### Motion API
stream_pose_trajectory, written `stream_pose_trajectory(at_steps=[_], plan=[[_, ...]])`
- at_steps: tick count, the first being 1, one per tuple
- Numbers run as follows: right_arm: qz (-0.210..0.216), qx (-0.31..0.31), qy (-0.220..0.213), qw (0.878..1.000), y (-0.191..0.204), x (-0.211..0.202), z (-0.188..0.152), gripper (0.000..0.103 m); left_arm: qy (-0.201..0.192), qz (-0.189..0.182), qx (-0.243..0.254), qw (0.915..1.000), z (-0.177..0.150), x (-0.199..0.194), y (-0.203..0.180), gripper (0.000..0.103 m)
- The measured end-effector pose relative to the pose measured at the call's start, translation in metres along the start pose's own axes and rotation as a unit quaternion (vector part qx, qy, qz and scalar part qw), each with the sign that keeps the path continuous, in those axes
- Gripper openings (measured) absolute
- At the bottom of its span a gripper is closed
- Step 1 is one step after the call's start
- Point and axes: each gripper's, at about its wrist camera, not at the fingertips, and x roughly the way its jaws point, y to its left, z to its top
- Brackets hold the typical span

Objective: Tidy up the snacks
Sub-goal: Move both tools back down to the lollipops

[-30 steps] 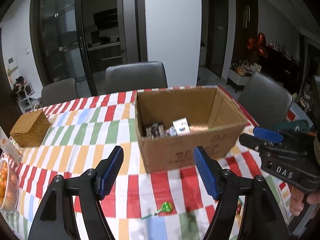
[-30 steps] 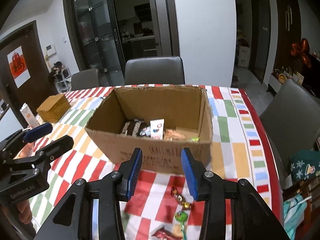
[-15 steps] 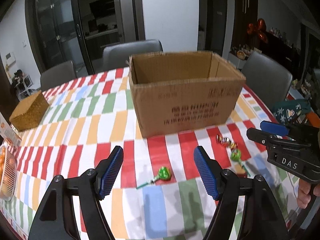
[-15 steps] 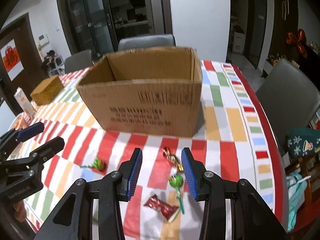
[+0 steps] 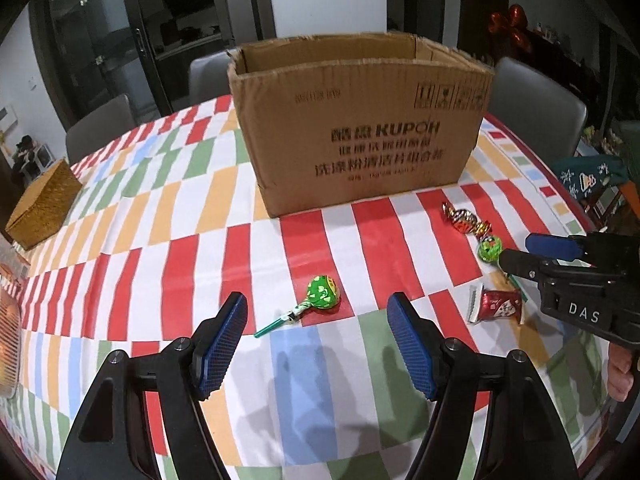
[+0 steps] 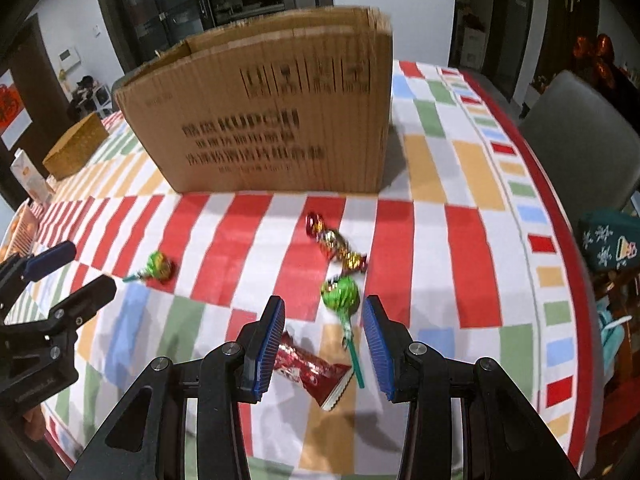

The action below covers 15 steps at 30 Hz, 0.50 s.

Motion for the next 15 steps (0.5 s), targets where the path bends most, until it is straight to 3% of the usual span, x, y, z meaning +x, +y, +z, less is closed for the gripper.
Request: stream_pose_trajectory(at_steps=[6,15], plan=[[-0.011,0.002,0.023,1.000,-0.004,0.018,-0.005,0.042,0.017,-0.002,0.020,0.9997,0.001,0.026,-0.002,0.071],[-0.017,0.006,0.038,0.999,-0.009,0.036,-0.002,0.041,0.033,-0.005,0.017,0.9993,0.005,0.053,0.000,0.061]])
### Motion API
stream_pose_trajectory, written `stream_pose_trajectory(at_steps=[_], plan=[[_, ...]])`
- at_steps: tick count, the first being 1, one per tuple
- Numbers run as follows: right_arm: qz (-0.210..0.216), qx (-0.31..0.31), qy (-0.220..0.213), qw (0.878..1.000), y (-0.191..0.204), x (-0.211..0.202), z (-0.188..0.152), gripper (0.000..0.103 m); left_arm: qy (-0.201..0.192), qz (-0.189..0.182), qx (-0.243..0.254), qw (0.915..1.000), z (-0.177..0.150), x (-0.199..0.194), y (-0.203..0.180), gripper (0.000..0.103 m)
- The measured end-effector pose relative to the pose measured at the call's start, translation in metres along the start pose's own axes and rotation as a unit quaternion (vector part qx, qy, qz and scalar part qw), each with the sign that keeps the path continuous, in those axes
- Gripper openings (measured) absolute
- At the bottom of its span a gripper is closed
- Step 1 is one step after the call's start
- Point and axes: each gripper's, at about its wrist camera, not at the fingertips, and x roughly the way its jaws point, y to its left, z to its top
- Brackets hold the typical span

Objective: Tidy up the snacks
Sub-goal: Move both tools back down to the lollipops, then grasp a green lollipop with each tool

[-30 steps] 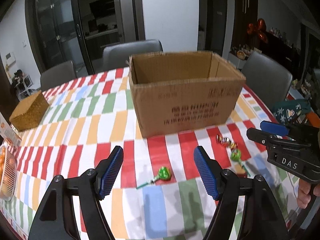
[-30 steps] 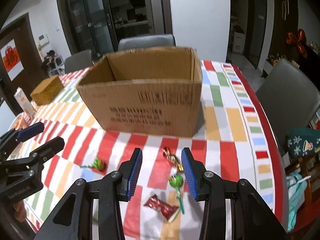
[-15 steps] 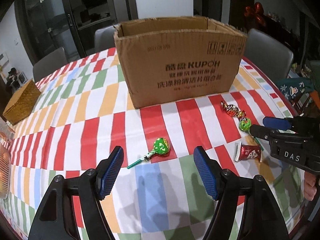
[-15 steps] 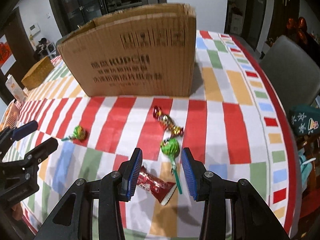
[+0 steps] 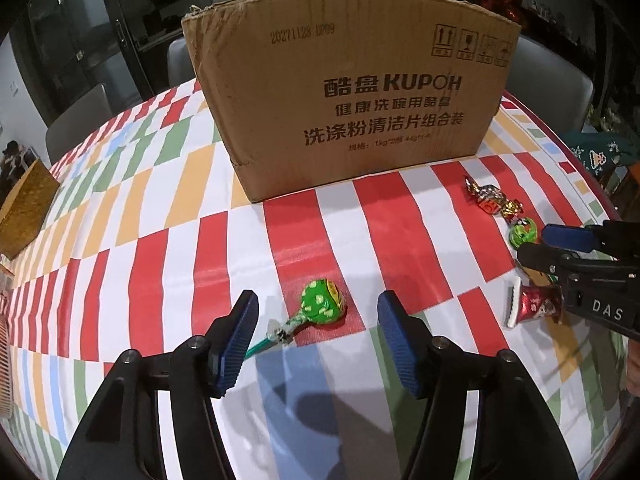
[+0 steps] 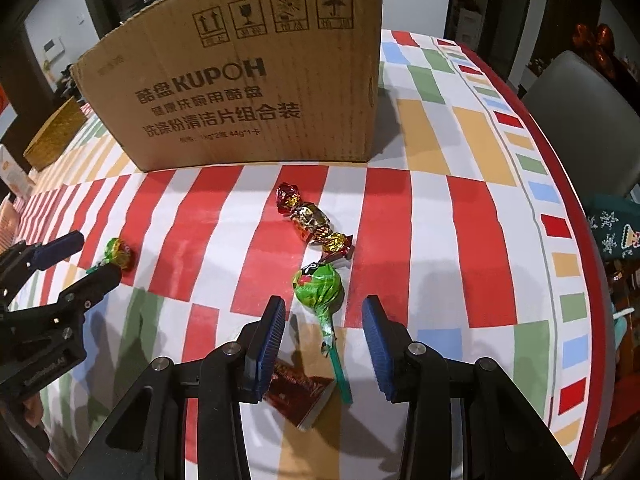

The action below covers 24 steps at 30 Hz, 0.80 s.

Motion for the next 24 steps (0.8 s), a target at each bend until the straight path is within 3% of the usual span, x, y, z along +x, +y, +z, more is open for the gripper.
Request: stream_pose_trajectory(at_steps=[8,10,12,24], plan=[[0.007,-0.005,0.004,1.000,0.004,0.008,0.006,0.029,0.011,-0.011,-0.011,0.9998,0.002,0.012,0.004,0.046],[0.009,-0.006,0.004,1.000,0.005,0.009,0.007,0.028,0.014,-0.016,-0.017,0.9996,0.000,0.014,0.006,0.033],[0.011,-0.006,0.001,1.000,0.006,0.009,0.007,0.027,0.017,-0.023,-0.021,0.9994,-0.002,0.014,0.007,0.029],[0.019,-0.022,-0.032,0.999,0.012,-0.013,0.005,0.025,-0.012,-0.045,-0.035,0.9983,-0.005,-0.013,0.002,0.025]])
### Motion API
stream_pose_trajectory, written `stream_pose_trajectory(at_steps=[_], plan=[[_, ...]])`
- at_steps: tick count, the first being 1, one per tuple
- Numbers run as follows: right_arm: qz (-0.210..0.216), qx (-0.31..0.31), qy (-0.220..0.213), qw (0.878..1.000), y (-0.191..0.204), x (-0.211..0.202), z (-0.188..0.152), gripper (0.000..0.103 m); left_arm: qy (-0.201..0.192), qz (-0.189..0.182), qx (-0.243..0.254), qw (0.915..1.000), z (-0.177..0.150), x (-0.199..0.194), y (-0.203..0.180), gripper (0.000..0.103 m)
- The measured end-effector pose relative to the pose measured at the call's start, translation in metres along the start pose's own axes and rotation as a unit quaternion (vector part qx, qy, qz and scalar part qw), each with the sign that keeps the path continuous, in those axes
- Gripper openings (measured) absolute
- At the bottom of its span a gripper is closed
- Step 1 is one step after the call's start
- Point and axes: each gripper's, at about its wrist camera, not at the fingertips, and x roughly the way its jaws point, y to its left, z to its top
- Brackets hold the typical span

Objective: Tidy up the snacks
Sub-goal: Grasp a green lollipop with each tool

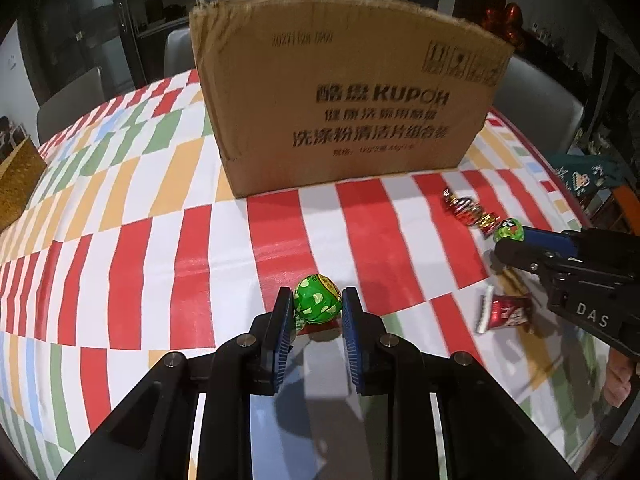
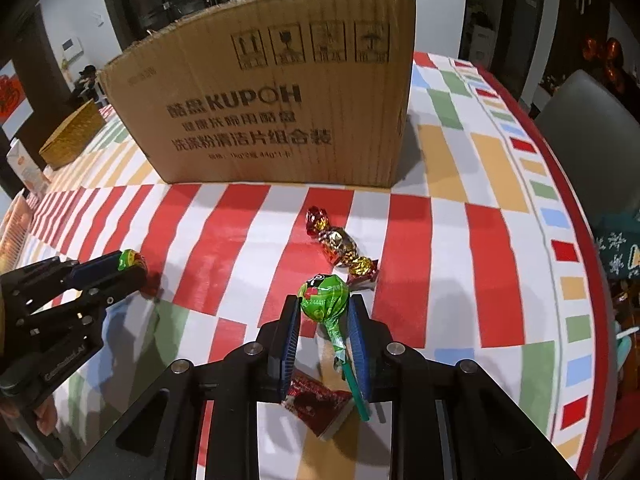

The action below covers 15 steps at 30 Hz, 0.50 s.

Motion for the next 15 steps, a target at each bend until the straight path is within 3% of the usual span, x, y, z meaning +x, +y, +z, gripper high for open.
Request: stream_pose_trajectory(at_steps=[15], plan=[[0.017,-0.020,-0.052,0.998,0.010,-0.054,0.005,0.025,-0.053,-0.011,-0.004,0.9985,0.005,-0.056,-0.011,0.025]])
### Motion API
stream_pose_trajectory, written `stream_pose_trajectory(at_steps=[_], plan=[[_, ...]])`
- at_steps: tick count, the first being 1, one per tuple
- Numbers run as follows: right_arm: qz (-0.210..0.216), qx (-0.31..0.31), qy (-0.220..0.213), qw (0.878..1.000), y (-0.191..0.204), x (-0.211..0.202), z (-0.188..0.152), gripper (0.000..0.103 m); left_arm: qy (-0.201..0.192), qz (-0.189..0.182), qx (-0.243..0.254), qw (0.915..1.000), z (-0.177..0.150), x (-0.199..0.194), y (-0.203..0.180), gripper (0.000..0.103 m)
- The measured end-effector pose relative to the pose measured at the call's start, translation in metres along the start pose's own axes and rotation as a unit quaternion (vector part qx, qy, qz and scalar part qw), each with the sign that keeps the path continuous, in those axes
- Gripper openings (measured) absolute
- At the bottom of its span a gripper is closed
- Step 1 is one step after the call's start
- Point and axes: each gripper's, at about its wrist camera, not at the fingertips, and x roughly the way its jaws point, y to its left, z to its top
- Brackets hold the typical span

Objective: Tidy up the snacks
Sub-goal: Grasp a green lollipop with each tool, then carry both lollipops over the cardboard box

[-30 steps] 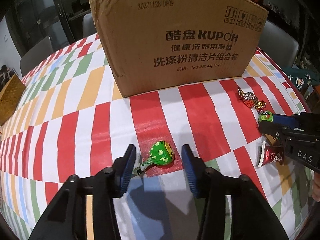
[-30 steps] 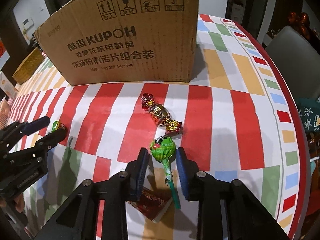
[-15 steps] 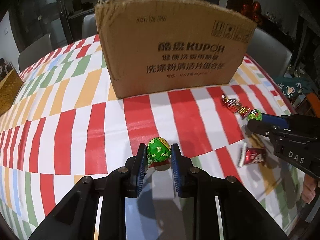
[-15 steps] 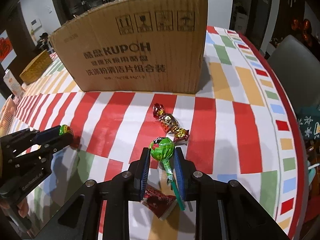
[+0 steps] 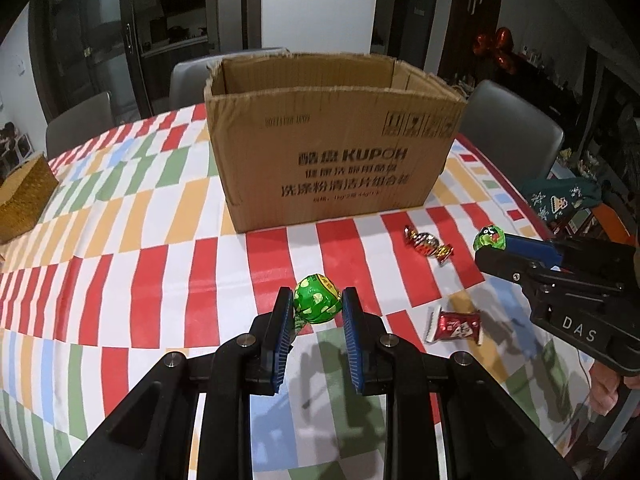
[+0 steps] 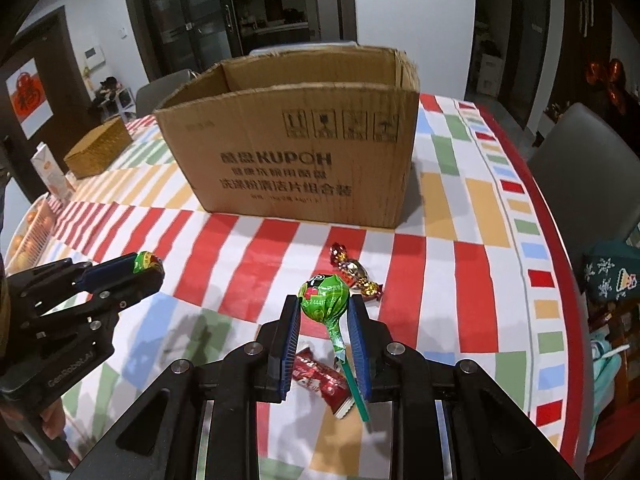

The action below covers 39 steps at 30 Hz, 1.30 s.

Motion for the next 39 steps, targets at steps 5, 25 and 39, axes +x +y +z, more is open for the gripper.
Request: stream_pose_trajectory(at_steps=[5,25,39], plan=[[0.005,-0.004,-0.017,1.000,0.003,-0.015,0.003,0.025,-0.015,-0.001,0.002,0.9999,0.004,-0.015,-0.003,0.025],[0.010,-0.013,-0.087,0.996,0.004,-0.060,0.047,0.025,-0.085,0.004,0.011,0.9963,0.063,-0.054,-0.012,0.025],[0.008,-0.033,-0.128,0.991,0.004,-0.063,0.110,0.025,-0.124,0.012,0.012,0.9922,0.124,-0.054,0.002,0.025]])
